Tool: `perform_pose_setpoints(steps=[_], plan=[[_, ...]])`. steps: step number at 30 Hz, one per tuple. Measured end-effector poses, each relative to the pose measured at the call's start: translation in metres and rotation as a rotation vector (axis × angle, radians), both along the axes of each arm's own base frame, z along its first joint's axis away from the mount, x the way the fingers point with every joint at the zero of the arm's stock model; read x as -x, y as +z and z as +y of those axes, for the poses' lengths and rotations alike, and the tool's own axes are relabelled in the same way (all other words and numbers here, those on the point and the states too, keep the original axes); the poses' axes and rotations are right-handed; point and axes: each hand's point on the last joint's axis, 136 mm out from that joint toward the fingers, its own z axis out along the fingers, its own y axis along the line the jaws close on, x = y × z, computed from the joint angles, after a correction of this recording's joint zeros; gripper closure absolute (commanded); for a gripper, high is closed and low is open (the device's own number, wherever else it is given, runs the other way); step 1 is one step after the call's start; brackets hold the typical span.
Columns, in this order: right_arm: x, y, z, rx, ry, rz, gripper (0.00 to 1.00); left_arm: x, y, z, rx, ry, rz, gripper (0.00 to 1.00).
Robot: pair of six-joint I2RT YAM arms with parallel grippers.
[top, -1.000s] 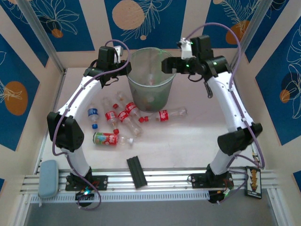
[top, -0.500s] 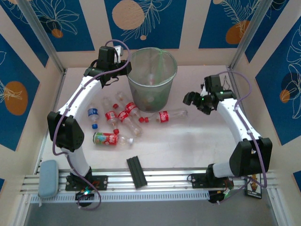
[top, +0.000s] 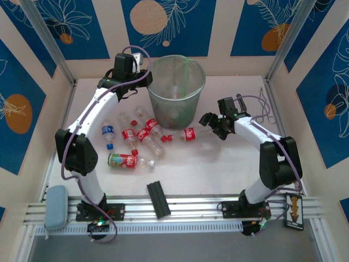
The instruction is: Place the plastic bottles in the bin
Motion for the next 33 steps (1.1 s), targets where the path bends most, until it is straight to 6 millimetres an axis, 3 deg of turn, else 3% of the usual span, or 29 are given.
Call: perform_pose_setpoints(steps=[6, 12, 16, 21, 23, 27, 33], plan=[[-0.006, -0.028, 0.009, 0.015, -0.014, 0.053, 0.13, 0.0, 0.0, 0.0, 0.0, 0.0, 0.001, 0.7], [-0.015, -0.042, 0.007, 0.06, -0.021, 0.073, 0.17, 0.0, 0.0, 0.0, 0.0, 0.0, 0.001, 0.7], [-0.021, -0.042, -0.005, 0.112, -0.003, 0.057, 0.3, 0.0, 0.0, 0.0, 0.0, 0.0, 0.0, 0.7], [-0.037, -0.032, -0.024, 0.16, 0.049, 0.038, 0.39, 0.0, 0.0, 0.0, -0.004, -0.002, 0.003, 0.7], [-0.041, -0.03, -0.028, 0.165, 0.07, 0.029, 0.36, -0.002, 0.0, -0.001, -0.004, -0.002, 0.003, 0.7], [-0.035, -0.036, -0.026, 0.162, 0.119, 0.053, 0.2, -0.003, 0.0, -0.001, -0.002, -0.002, 0.001, 0.7], [-0.024, -0.038, -0.01, 0.124, 0.16, 0.084, 0.2, -0.003, 0.0, -0.001, -0.003, -0.002, 0.001, 0.7]])
